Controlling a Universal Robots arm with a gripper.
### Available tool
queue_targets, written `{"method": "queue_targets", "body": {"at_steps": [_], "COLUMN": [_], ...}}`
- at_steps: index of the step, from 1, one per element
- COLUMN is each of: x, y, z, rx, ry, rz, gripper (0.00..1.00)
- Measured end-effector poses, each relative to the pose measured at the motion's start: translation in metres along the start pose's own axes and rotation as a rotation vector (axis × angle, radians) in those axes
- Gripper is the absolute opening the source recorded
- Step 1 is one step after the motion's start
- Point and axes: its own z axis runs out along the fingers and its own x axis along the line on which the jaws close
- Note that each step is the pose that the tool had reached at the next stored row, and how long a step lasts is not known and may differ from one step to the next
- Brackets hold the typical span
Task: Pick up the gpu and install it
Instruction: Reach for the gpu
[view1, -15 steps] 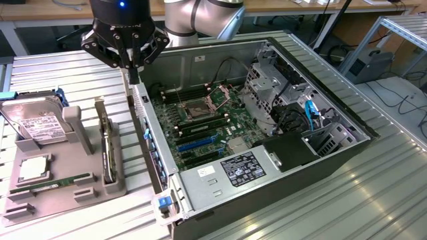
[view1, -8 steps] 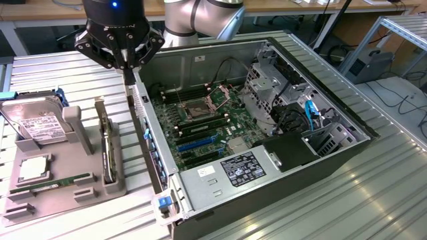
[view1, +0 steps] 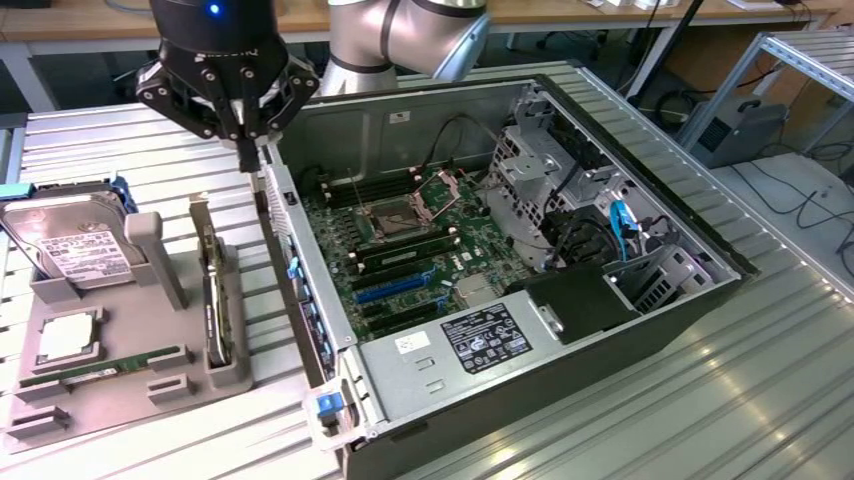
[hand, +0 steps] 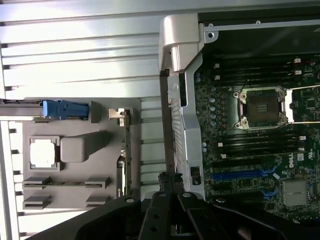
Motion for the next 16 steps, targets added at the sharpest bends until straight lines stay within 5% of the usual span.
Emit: {"method": "queue_targets", "body": {"at_steps": [16], "x": [0.013], "y": [-0.001], "z": [-0.0003], "rx": [-0.0001], "ry": [0.0001], "rz": [0.0], "gripper": [0.11]}}
